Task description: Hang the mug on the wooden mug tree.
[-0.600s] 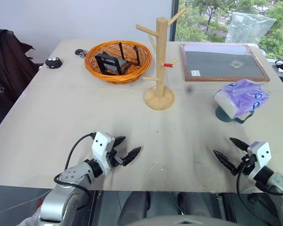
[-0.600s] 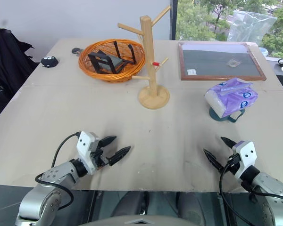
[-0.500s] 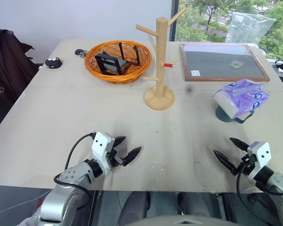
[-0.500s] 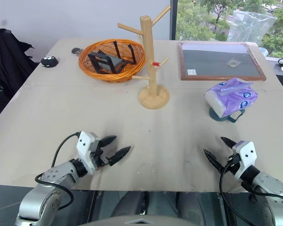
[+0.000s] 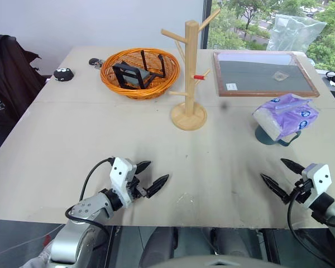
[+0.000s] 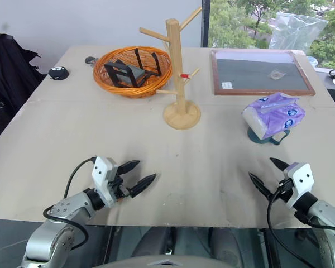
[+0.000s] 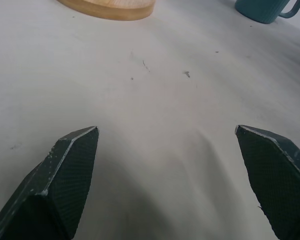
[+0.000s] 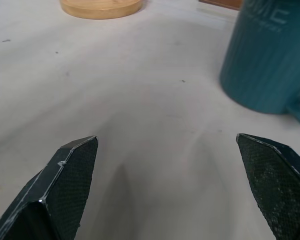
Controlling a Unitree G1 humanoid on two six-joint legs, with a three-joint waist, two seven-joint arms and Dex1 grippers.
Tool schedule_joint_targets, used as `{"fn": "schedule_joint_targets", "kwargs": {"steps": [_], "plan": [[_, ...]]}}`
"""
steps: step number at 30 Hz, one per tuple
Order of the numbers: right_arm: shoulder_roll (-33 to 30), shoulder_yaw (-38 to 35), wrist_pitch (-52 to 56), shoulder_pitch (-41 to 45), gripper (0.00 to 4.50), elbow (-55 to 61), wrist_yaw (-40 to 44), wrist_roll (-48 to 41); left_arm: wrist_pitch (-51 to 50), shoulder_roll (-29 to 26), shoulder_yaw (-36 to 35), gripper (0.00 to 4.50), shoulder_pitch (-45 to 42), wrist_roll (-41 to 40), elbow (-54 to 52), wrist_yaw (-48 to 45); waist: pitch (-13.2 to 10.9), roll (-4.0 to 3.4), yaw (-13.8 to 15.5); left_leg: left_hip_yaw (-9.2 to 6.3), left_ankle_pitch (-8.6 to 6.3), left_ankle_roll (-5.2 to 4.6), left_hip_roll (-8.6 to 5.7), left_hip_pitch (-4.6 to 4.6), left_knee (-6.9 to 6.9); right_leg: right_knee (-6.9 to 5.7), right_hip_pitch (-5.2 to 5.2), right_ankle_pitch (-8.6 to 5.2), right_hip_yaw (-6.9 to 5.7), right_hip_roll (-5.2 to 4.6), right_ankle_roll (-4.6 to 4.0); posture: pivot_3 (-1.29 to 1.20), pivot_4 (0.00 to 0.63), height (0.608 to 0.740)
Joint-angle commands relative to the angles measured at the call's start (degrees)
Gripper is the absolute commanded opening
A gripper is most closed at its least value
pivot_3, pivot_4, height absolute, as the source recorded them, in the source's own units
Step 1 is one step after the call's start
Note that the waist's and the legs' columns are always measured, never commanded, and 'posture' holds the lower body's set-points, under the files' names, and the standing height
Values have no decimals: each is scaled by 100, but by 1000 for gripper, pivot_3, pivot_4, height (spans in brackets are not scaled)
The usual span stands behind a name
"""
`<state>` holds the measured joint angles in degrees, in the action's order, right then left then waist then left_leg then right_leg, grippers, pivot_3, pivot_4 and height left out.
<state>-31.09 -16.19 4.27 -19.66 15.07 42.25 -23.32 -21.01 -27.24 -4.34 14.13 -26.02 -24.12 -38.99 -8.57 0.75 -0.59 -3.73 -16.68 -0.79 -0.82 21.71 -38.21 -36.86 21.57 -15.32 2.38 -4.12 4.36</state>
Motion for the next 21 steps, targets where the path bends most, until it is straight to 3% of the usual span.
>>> {"fn": "schedule_joint_targets", "kwargs": {"steps": [1,12,16,21], "plan": [[-47,-213,-90,-61,4479,179,29,-75,135,-1,15,4500,-40,-4,-51,-61,0,0,0,0,0,0,0,0,0,0,0,0,0,0,0,0,150,740],[-514,-1618,-253,-20,4479,1105,-235,-278,-117,-145,261,4500,-1039,-559,-316,-673,0,-2,-11,1,0,0,-2,1,-2,-1,-1,1,0,1,1,0,150,740],[-903,-1341,370,836,4479,1466,-699,-142,-357,-272,509,4500,-1751,-806,-509,-978,0,0,-29,5,1,0,-2,-2,-6,-6,-2,1,2,6,2,0,150,740],[-880,-441,856,1797,4479,1452,-1025,164,-694,-367,554,4500,-2434,-1041,-656,-992,0,3,-16,0,2,1,-8,2,-7,-5,-1,1,-3,8,1,0,150,740]]}}
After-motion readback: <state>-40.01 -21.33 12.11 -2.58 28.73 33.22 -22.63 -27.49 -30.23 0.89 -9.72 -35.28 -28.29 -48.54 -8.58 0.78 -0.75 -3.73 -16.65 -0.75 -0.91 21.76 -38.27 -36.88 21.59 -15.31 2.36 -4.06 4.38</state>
